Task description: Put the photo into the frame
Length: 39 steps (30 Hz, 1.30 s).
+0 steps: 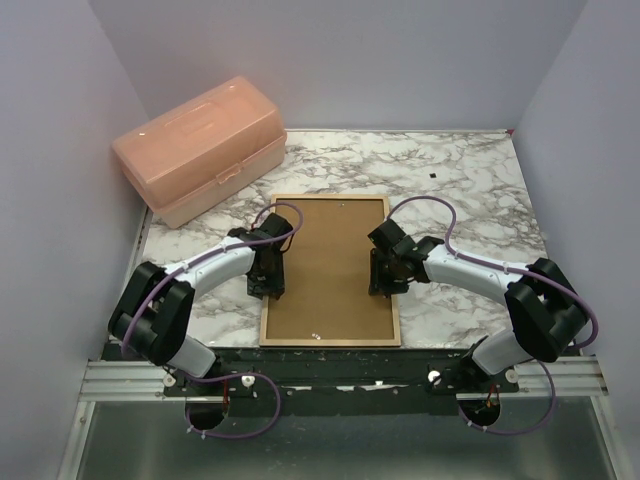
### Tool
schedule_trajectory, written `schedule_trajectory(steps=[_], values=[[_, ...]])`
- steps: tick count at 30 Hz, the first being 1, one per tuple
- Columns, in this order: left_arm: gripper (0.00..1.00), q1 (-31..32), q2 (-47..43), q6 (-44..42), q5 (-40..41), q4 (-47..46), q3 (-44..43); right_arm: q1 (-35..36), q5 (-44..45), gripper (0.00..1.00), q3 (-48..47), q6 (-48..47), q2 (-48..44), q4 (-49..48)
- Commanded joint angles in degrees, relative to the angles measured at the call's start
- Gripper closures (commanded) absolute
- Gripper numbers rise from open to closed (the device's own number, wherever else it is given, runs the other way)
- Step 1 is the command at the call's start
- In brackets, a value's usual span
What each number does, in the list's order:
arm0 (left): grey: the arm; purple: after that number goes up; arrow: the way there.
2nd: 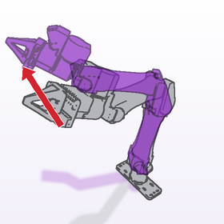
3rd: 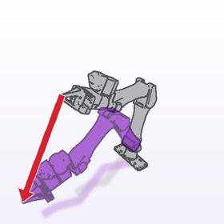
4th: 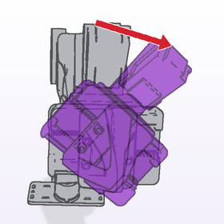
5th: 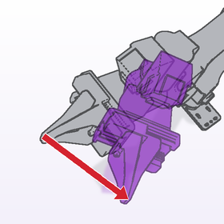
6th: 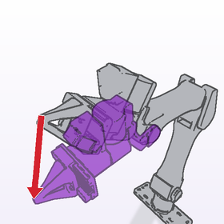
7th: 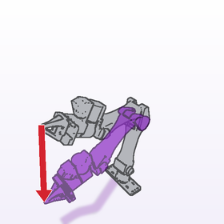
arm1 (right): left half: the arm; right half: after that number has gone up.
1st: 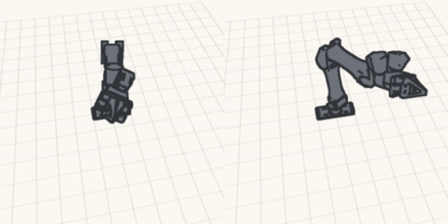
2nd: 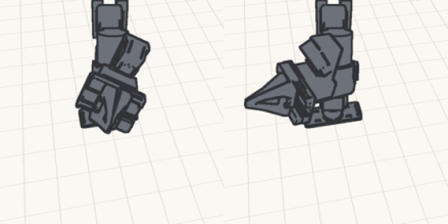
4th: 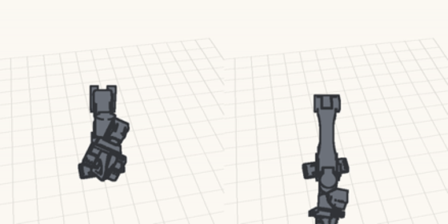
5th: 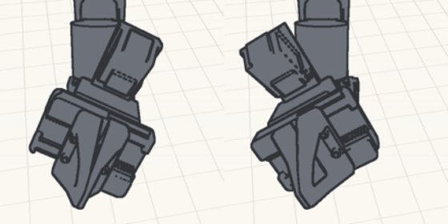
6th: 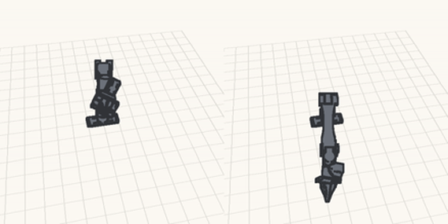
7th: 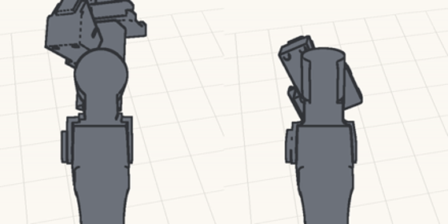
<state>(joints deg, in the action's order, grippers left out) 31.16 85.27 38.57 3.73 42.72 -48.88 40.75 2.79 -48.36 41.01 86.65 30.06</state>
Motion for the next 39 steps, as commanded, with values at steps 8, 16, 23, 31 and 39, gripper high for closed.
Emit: schedule_trajectory(steps=[8,16,23,31,39], values=[[0.55,-4.1,2.9,-1.3,2.3,-9.9,-3.1,-0.1,-2.2,0.53,2.8,-0.1,4.4,-2.2],[0.61,-4.8,2.7,-1.8,3.6,-9.2,-3.2,-0.1,-2.3,0.53,2.9,-0.2,5.0,-2.7],[0.69,-5.2,2.7,-2.0,2.4,-9.5,-2.2,-0.1,-2.3,0.53,3.0,-0.3,5.2,-3.1],[0.41,-5.2,0.6,-2.1,-2.2,-11.4,0.2,-0.1,-2.3,0.53,3.0,-0.5,5.7,-3.3],[0.46,-4.1,-0.9,-2.4,-3.5,-9.7,1.4,-0.1,-4.0,0.53,3.4,-0.3,5.7,-3.6]])
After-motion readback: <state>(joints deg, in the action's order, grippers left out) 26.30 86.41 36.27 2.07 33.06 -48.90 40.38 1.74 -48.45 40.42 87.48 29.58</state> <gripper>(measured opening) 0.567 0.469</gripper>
